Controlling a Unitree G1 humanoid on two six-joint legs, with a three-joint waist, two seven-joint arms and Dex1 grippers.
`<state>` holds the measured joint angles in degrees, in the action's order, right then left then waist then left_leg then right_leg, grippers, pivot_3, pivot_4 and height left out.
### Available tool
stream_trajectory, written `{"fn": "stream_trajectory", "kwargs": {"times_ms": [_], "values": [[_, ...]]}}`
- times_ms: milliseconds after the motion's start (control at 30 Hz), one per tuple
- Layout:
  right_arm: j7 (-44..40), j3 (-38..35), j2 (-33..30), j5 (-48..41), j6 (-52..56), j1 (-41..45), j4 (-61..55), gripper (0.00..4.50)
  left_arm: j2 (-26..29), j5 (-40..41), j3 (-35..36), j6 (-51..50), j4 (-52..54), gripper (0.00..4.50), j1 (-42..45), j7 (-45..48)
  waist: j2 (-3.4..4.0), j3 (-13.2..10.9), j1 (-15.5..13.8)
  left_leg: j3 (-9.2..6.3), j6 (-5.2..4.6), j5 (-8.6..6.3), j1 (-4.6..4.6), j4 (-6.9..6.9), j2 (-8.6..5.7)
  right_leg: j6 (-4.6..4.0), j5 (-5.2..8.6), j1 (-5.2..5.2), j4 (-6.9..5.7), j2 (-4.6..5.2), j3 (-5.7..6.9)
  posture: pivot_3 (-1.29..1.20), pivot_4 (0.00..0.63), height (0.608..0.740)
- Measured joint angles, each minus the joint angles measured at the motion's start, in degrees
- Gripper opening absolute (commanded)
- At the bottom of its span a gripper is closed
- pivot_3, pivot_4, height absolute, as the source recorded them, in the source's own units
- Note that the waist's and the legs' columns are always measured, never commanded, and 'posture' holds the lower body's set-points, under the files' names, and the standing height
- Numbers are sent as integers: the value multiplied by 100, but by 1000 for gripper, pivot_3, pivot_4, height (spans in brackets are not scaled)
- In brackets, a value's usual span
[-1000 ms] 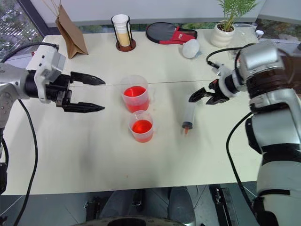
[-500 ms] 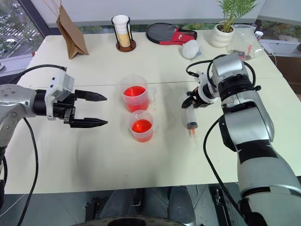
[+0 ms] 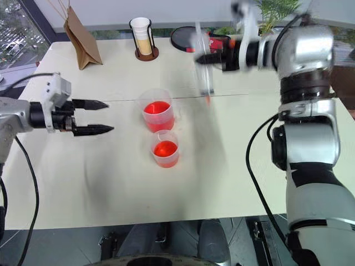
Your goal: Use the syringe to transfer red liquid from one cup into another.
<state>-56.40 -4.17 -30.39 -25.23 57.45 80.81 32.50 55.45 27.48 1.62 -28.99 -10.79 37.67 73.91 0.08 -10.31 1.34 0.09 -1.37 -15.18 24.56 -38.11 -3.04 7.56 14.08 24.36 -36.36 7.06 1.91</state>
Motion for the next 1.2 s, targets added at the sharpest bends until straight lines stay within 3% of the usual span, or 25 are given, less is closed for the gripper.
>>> {"fn": "stream_trajectory", "kwargs": {"times_ms": [133, 267, 500, 733, 1000, 1200], "values": [[-170, -36, 847, -65, -1665, -624, -788, 1349, -218, -378, -176, 374, -957, 4500, 591, 153, -25, 15, 10, 1, 3, 2, -17, -6, -2, 1, -1, -18, -9, -2, -1, 0, 150, 740], [-162, 256, 1700, 121, -2874, -1357, -605, 1349, -275, -618, -326, 472, -1240, 4500, 884, 368, -29, 11, 20, -10, 6, 3, -9, -15, -3, 2, -2, 5, -57, 6, -10, 0, 150, 740], [-143, 518, 1992, 668, -4536, -1520, 202, 1349, -260, -683, -271, 323, -1205, 4500, 1231, 477, -28, 10, 59, -26, 11, 7, -10, -15, -6, 2, -2, 8, -68, 10, -9, 0, 150, 740], [-332, 624, 1985, 877, -4951, -1725, 591, 1349, -551, -267, 42, -167, -977, 4500, 2364, 323, -29, 9, 123, -34, 17, 10, -10, -13, -5, 2, -1, 8, -70, 9, -7, 0, 150, 740], [-248, 705, 2065, 933, -5012, -2008, 560, 1349, -1472, -709, -96, 899, -2203, 4500, 2991, 53, -29, 9, 135, -30, 28, 17, -13, -14, -10, 2, -1, 8, -71, 6, -8, 0, 150, 740], [-128, 711, 2130, 930, -4949, -2132, 247, 1349, -1795, -1127, -231, 1771, -3155, 4500, 3428, 125, -29, 9, 133, -29, 28, 17, -13, -13, -11, 2, -1, 8, -71, 6, -7, 0, 150, 740]]}}
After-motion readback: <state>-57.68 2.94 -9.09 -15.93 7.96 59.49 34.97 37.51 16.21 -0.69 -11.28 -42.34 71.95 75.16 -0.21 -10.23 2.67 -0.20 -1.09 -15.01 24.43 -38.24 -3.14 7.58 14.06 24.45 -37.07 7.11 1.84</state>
